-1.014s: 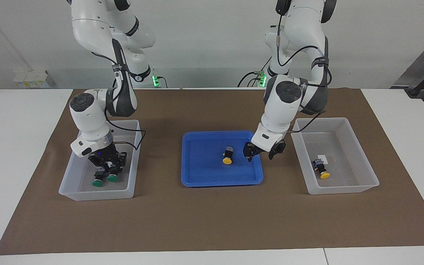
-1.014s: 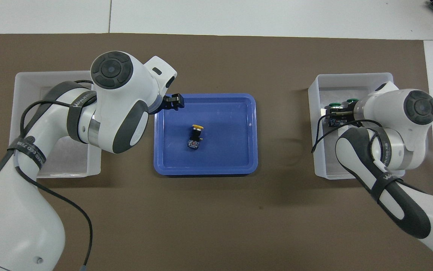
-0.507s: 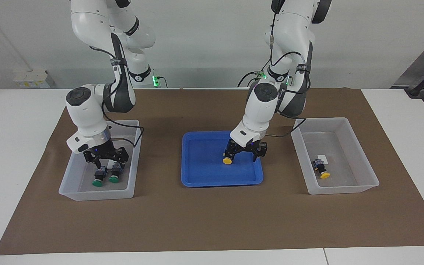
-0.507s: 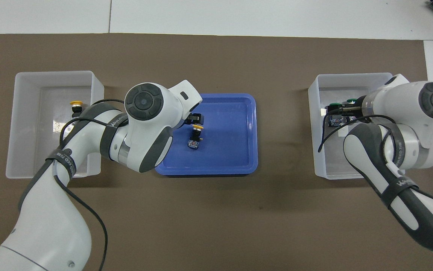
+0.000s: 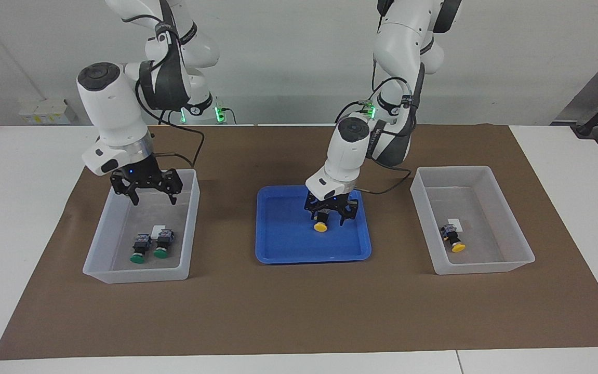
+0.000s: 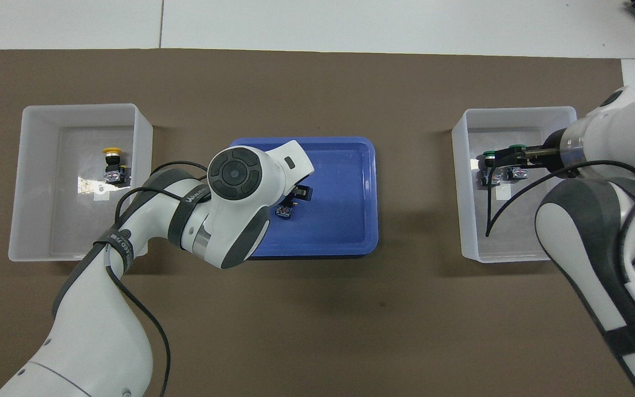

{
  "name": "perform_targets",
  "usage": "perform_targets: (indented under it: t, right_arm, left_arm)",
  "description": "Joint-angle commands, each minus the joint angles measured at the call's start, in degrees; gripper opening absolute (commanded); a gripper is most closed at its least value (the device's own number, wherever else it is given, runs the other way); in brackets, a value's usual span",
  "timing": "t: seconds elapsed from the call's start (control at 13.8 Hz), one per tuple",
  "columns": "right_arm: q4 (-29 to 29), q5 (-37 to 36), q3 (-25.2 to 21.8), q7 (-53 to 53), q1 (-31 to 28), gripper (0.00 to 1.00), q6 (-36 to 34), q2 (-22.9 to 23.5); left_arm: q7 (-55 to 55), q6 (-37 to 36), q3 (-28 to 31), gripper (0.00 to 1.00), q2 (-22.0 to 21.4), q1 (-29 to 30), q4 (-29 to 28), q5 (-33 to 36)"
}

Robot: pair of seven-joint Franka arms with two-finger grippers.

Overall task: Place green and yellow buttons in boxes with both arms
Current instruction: 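Grasp the yellow button and carry it into the left box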

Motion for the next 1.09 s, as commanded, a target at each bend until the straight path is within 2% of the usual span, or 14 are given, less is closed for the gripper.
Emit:
perform_targets:
  t: [0.0, 0.14, 0.29, 0.43, 0.72, 0.94, 1.01]
  right_arm:
    - [4.87, -0.02, 0.32, 0.74, -0.73, 1.00, -7.60, -1.33]
    - [9.97, 0.07, 0.23, 0.74, -1.08, 1.00, -12.54, -0.54]
    - [12.01, 0.24, 0.23, 0.66, -1.17, 1.00, -15.79, -0.54]
    - [13.59, 2.51, 0.14, 0.65, -1.43, 1.00, -18.61, -0.54]
    - [12.46, 2.79, 0.06, 1.09, -1.08, 1.00, -22.66, -1.32]
    - [11.66, 2.70, 0.06, 1.71, -0.99, 1.00, -22.49, -1.68]
    - [11.66, 2.79, 0.14, 1.80, -1.08, 1.00, -22.14, -1.68]
  left_arm:
    - [1.67, 3.04, 1.01, 0.92, -0.94, -1.49, -3.27, -0.53]
    - [1.49, 3.92, 1.02, 0.86, -1.03, -2.38, -4.06, -0.53]
    - [1.14, 4.10, 1.01, 0.78, -1.03, -2.46, -4.41, -0.61]
    - [0.88, 4.10, 1.10, 0.59, -1.20, -2.64, -5.03, -0.61]
    - [0.53, 4.10, 1.10, 0.31, -1.21, -2.20, -5.12, -0.61]
    - [0.35, 4.10, 1.10, 0.03, -1.21, -1.68, -5.03, -0.61]
    - [-0.35, 4.01, 1.10, 0.00, -1.12, -1.41, -4.68, -0.70]
